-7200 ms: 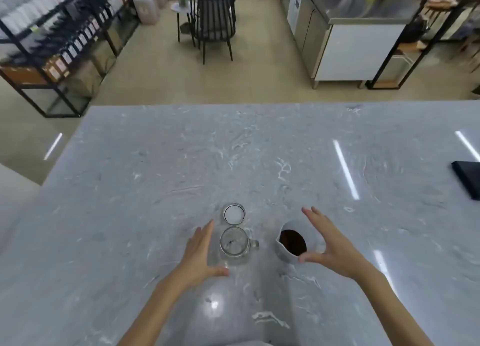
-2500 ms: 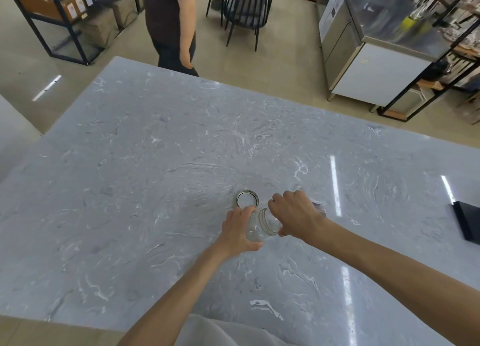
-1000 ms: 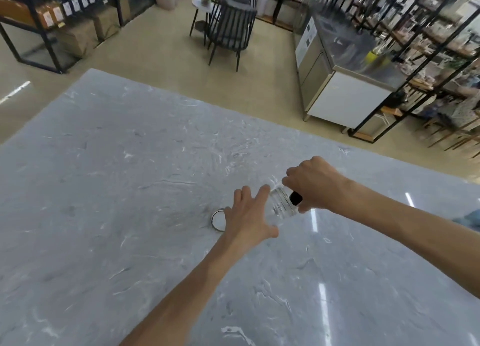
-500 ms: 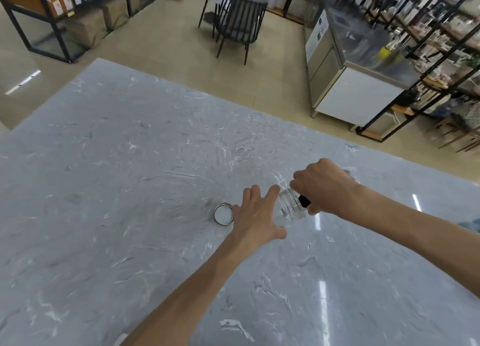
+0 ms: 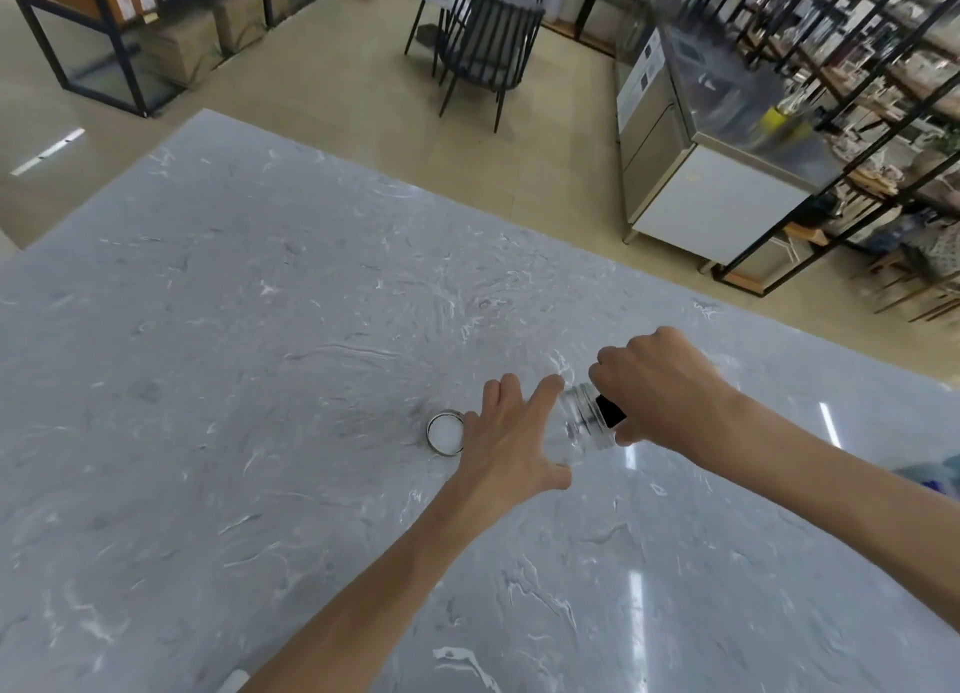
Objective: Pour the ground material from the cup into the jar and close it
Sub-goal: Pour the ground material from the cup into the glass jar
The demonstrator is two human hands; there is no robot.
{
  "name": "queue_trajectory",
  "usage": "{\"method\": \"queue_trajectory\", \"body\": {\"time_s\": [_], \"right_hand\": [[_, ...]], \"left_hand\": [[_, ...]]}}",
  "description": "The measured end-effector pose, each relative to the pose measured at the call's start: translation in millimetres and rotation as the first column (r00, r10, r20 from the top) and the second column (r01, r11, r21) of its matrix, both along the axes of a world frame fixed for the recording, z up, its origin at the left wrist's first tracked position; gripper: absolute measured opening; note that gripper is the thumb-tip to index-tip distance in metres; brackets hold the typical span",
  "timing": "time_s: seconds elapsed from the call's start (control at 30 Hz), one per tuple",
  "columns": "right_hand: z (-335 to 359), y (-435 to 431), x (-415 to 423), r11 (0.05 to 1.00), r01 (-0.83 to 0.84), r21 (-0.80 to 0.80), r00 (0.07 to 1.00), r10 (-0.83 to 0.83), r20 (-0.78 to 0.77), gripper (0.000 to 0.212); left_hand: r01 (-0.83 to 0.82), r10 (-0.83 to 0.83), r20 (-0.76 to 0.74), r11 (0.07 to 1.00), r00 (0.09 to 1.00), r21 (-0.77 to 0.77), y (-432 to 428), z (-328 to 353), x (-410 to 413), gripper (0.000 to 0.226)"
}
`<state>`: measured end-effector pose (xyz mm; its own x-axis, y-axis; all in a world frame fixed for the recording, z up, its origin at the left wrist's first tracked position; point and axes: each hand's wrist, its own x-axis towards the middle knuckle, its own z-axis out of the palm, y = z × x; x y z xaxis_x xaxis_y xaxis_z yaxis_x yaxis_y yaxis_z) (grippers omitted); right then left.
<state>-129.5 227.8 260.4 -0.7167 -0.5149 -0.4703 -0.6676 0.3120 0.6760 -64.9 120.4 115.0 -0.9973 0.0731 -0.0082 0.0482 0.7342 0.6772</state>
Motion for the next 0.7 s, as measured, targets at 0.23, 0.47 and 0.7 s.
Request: {"method": "queue_trajectory", "body": {"time_s": [0.23, 0.47, 0.7], "right_hand": [[1, -6, 3, 1.000, 0.000, 0.005, 1.000, 0.000, 0.014, 0.040], [-6, -12, 4, 1.000, -0.028, -0.010, 0.998, 0.028, 0.058, 0.045], [-18, -11, 4, 0.997, -0.069, -0.020, 0.994, 0.071, 0.089, 0.045]], "left_hand": [[-0.010, 0.010, 0.001, 1.000, 1.000, -0.002, -5, -2, -1, 0.092], [0.005, -0.005, 0.036, 1.000, 0.999, 0.006, -13, -12, 1, 0.092], [0.009, -0.008, 0.049, 1.000, 0.999, -0.009, -16, -21, 5, 0.094]]}}
